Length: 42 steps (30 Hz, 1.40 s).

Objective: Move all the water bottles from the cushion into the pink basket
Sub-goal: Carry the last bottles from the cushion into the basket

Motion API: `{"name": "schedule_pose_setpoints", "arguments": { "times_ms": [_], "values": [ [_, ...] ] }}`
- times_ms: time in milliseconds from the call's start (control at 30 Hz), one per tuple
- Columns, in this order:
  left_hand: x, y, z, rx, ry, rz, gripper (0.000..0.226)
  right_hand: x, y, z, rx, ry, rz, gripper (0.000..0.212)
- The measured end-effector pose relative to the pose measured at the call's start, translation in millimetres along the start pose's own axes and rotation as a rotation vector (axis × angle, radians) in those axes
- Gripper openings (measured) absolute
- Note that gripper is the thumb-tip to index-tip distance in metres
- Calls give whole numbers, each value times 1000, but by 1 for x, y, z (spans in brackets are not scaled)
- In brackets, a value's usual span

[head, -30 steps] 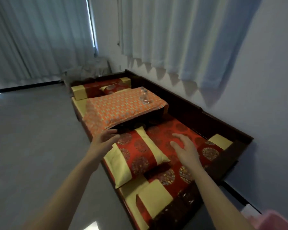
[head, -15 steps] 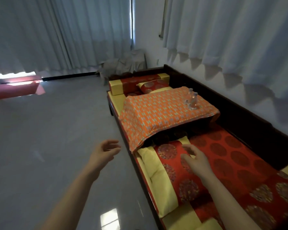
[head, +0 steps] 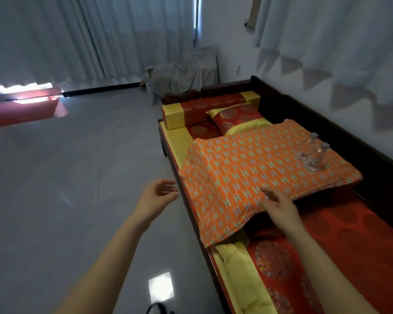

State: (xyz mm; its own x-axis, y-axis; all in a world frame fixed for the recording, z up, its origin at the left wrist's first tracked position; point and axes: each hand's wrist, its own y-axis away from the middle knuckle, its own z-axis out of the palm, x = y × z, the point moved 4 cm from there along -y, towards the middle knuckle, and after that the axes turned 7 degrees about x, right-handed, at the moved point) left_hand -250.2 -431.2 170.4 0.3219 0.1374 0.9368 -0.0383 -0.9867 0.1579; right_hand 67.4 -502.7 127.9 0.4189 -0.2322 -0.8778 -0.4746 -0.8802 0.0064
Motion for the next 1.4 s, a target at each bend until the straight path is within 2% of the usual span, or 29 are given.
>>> {"name": "schedule_pose_setpoints", "arguments": {
  "times_ms": [167,433,667,1000,1100,1200,1267,1400],
  "values": [
    [20,-117,0,-83,-23,49,29,-8,-80,31,127,-7,37,34],
    [68,-303,46,-360,-102,120,29,-14,-166,49,378,-32,197,35],
    [92,-386,176,-670,-169,205,31,34,-190,14,627,-45,391,31],
    [116,-449,355,-910,-228,194,29,127,-267,-34,767,-41,594,35],
    [120,-464,404,-960,-287,296,48,147,-297,-45,794,-79,672,38],
    [113,-469,463,-1039,-343,382,100,167,-328,-62,843,-48,694,49],
    [109,-467,506,-1096,-396,471,123,179,-347,-79,852,15,691,65],
    [95,-465,593,-1168,-514,589,133,206,-378,-106,869,147,669,92]
  ]
}}
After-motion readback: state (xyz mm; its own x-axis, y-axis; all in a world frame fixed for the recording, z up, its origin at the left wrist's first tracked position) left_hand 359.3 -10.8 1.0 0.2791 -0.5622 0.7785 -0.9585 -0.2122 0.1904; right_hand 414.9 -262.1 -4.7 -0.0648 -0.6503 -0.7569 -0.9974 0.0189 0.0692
